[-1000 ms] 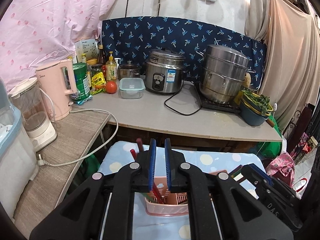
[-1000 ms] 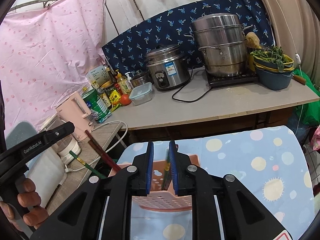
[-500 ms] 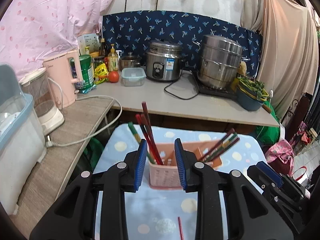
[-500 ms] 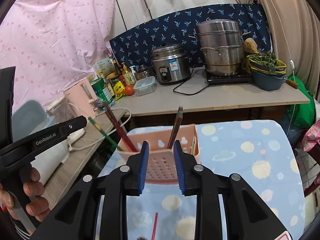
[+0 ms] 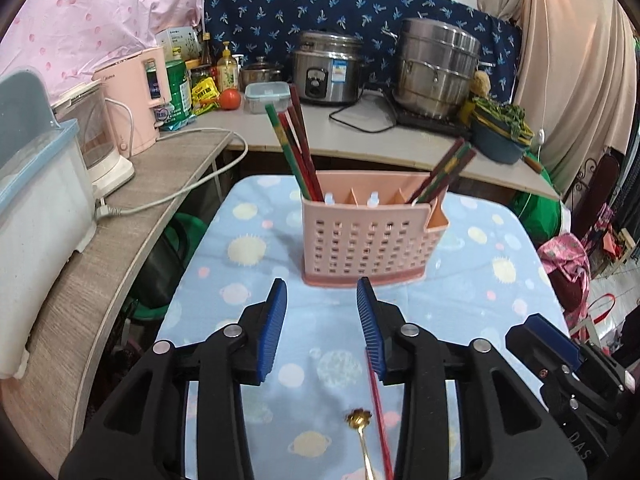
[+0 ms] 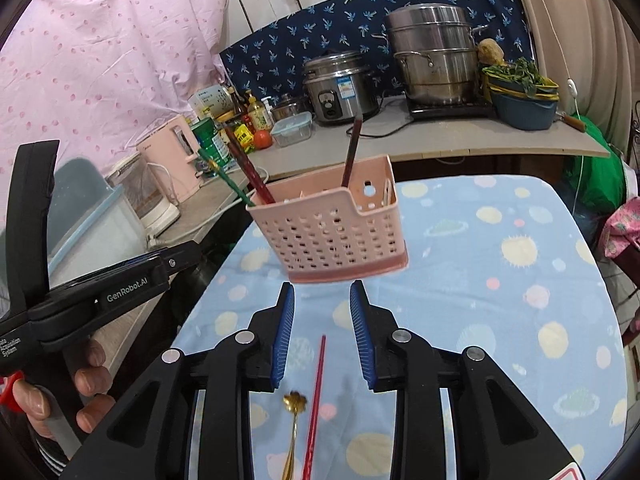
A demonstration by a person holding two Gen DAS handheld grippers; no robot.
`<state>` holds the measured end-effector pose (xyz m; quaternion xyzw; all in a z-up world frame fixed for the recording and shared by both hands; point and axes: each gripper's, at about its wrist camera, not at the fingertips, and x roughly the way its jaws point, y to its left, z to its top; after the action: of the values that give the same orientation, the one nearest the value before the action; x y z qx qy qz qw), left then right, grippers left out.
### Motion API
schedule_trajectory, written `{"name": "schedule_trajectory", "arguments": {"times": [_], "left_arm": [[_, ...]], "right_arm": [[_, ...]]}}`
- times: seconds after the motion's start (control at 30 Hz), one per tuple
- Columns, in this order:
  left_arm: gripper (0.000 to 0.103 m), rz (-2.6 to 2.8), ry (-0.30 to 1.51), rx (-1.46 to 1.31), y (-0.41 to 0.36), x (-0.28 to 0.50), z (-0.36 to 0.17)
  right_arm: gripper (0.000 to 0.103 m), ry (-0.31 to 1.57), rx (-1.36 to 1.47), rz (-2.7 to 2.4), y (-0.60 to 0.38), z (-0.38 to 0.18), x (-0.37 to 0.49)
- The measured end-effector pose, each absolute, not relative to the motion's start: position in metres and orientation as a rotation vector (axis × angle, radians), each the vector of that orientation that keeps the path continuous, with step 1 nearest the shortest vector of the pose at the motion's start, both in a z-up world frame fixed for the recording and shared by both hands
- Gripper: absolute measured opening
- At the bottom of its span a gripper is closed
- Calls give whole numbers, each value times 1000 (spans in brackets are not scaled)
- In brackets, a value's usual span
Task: Organize utensils
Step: 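Move both tools back over the gold spoon and red chopstick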
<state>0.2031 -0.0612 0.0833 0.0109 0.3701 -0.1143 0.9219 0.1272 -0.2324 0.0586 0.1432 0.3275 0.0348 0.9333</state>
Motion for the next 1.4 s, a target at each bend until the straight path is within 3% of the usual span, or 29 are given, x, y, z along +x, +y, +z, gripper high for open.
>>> {"name": "schedule_trajectory", "arguments": {"times": [0.23,1.4], "left_arm": [[45,-224,803,25,-52,184,59],[67,-151,970,92,-27,107,-43]], "right_arm": [[36,714,295,64,-228,37,108],[37,927,217,103,-177,-67,31]]}}
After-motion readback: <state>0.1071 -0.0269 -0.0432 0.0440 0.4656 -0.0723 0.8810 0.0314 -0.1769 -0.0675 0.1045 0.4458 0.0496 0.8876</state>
